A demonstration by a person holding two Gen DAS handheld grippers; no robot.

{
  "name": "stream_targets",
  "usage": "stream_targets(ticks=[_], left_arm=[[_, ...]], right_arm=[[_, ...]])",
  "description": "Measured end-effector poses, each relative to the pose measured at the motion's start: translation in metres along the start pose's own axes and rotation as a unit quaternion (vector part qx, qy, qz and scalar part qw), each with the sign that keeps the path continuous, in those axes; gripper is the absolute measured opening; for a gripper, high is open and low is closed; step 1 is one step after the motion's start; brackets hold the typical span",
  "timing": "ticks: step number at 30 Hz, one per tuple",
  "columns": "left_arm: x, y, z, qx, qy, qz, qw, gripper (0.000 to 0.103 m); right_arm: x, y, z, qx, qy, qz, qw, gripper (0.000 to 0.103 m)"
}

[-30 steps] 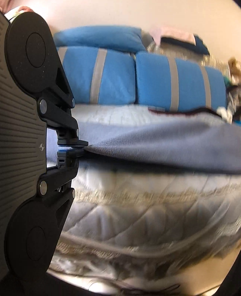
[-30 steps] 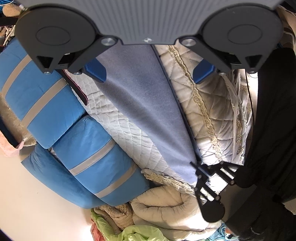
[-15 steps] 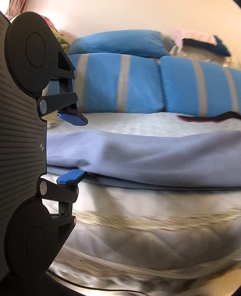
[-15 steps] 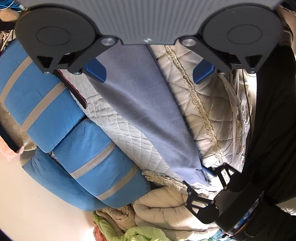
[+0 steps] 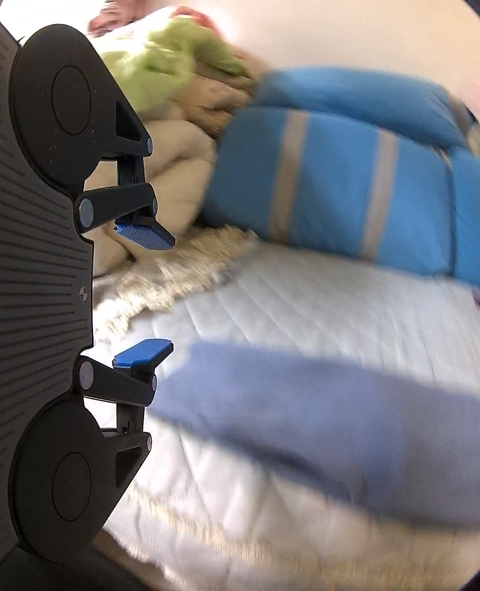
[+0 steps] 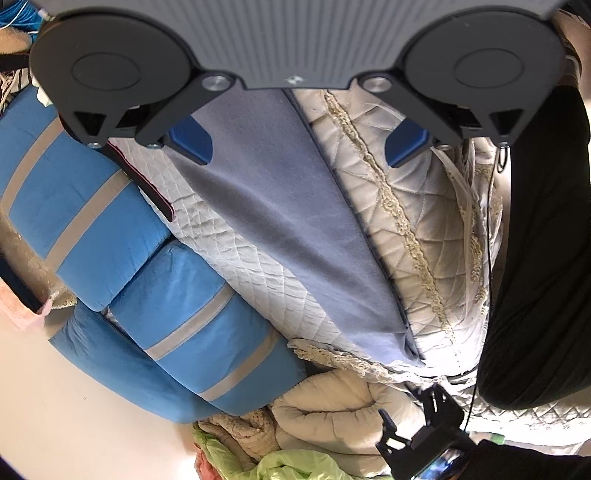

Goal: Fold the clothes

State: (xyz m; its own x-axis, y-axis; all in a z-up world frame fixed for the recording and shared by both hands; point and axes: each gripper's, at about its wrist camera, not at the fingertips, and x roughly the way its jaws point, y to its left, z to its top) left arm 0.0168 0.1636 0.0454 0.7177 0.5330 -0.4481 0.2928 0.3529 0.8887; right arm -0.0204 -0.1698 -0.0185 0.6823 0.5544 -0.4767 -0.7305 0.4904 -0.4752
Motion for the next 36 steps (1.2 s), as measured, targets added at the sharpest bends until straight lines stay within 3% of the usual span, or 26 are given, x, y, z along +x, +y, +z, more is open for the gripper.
stream_targets(ticks=[1,2,3,5,7,8,9,12,15,16,17,19,20,23,28,29,30,33,36], left_arm=[[0.006,0.015,-0.004,-0.061,-0.007,-0.038,0.9974,0.052],[0.011,0.03,-0.008,-0.122,-0.013,-0.075,0.9896,0.052],[0.02,0.045,-0.012,-0.186,-0.02,-0.115,0.9755,0.052],[0.042,0.067,-0.027,-0.309,-0.032,-0.189,0.9315,0.052],[0.062,0.078,-0.043,-0.402,-0.035,-0.246,0.8814,0.052],[0.073,0.081,-0.049,-0.436,-0.03,-0.267,0.8588,0.051],[0.082,0.083,-0.053,-0.461,-0.025,-0.281,0.8416,0.051],[0.102,0.086,-0.067,-0.512,-0.008,-0.306,0.8026,0.051],[0.117,0.085,-0.084,-0.563,0.005,-0.342,0.752,0.039],[0.122,0.085,-0.085,-0.573,0.007,-0.354,0.7391,0.032],[0.125,0.084,-0.085,-0.578,0.008,-0.362,0.731,0.017],[0.133,0.082,-0.083,-0.588,0.009,-0.379,0.7144,0.0],[0.134,0.083,-0.082,-0.59,0.006,-0.379,0.7129,0.0],[0.129,0.087,-0.079,-0.589,-0.009,-0.358,0.7244,0.0],[0.125,0.097,-0.075,-0.576,-0.011,-0.32,0.7521,0.0],[0.127,0.097,-0.075,-0.577,-0.004,-0.317,0.7528,0.001],[0.133,0.096,-0.076,-0.581,0.007,-0.324,0.7465,0.001],[0.147,0.088,-0.084,-0.603,0.03,-0.362,0.7102,0.003],[0.152,0.084,-0.089,-0.623,0.03,-0.376,0.6853,0.009]], right_arm=[[0.0,0.0,0.0,0.002,0.001,0.001,1.0,0.103],[0.001,0.0,0.0,0.004,0.001,0.002,1.0,0.103],[0.002,0.0,0.0,0.003,0.001,0.002,1.0,0.103],[0.002,0.001,0.001,0.001,0.0,0.002,1.0,0.103],[0.003,0.003,0.002,-0.001,-0.002,0.002,1.0,0.103],[0.002,0.004,0.002,-0.001,-0.002,0.001,1.0,0.103],[0.003,0.005,0.002,-0.001,-0.003,0.001,1.0,0.103],[0.005,0.006,0.002,-0.003,0.0,0.003,1.0,0.103],[0.005,0.007,0.001,-0.007,-0.001,0.004,1.0,0.103],[0.005,0.007,0.0,-0.008,-0.001,0.004,1.0,0.103],[0.006,0.008,0.0,-0.01,-0.002,0.004,1.0,0.103],[0.006,0.008,0.0,-0.012,-0.003,0.005,1.0,0.103],[0.006,0.008,0.0,-0.012,-0.004,0.005,1.0,0.103],[0.006,0.008,0.0,-0.009,-0.006,0.004,1.0,0.103],[0.008,0.009,0.001,-0.008,-0.008,0.006,1.0,0.103],[0.008,0.009,0.001,-0.008,-0.008,0.006,1.0,0.103],[0.008,0.009,0.002,-0.007,-0.009,0.006,1.0,0.103],[0.008,0.01,0.002,-0.006,-0.009,0.006,1.0,0.103],[0.008,0.011,0.002,-0.008,-0.008,0.007,1.0,0.103]])
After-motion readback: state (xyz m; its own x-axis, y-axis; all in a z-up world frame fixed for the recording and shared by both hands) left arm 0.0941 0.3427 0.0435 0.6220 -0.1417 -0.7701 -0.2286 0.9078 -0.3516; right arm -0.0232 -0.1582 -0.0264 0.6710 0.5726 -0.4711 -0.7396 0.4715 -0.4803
